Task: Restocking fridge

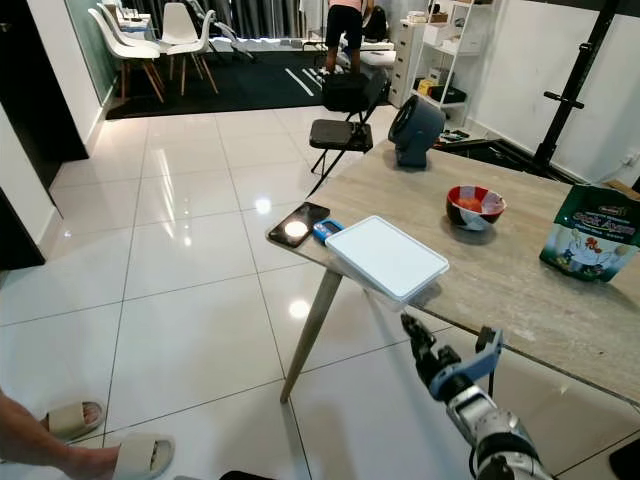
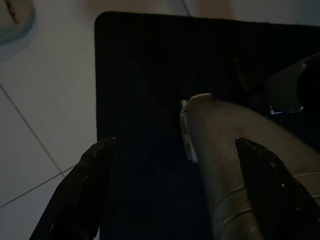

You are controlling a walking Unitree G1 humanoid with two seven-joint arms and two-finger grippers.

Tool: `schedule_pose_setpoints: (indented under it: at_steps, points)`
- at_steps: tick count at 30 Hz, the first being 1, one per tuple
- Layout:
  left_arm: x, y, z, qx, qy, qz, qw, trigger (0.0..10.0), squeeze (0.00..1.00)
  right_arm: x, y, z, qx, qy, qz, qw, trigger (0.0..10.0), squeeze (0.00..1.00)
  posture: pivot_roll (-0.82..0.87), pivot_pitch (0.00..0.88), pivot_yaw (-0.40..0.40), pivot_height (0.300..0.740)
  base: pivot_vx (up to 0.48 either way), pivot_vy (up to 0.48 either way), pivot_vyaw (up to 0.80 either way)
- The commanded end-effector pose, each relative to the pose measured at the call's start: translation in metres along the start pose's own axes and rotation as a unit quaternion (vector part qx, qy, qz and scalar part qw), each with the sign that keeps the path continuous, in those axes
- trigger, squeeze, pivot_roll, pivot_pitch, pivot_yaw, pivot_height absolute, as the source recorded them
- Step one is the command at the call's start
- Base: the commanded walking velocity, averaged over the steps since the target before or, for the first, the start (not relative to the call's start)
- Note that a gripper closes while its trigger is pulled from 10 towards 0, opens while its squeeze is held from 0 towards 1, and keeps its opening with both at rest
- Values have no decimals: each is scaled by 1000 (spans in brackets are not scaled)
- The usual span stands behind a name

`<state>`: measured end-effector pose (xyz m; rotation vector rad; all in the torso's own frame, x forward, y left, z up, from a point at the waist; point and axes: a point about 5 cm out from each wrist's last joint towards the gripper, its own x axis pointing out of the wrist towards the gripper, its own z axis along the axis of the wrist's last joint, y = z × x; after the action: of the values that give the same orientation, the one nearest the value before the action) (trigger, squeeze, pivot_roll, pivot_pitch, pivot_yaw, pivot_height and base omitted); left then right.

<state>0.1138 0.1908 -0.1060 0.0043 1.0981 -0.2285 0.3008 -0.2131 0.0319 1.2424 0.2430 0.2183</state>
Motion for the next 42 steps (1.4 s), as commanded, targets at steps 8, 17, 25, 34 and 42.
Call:
schedule_pose_setpoints:
  at_steps: [8,17,25,34,42]
  points:
    - [-3,2,-13,-1,23,-4,1000,10000,0,11,8,-6,11,-9,4,1000,10000,0,-115,0,-39,740,0,0,0]
    - [-2,-2,-11,0,21,-5,1000,10000,0,22,14,-17,-2,5,-1,1000,10000,0,-112,0,-37,740,0,0,0]
    - [-1,-4,-10,0,21,-6,1000,10000,0,34,20,-28,-12,15,-20,1000,10000,1000,-110,0,-38,740,0,0,0]
    - [-2,-2,-12,-1,23,-5,1000,10000,0,42,28,-30,3,9,-17,1000,10000,0,-109,0,-38,740,0,0,0]
    - [-2,-2,-13,-1,25,-4,1000,10000,0,45,27,-36,2,14,-44,999,10000,0,-107,0,-39,740,0,0,0]
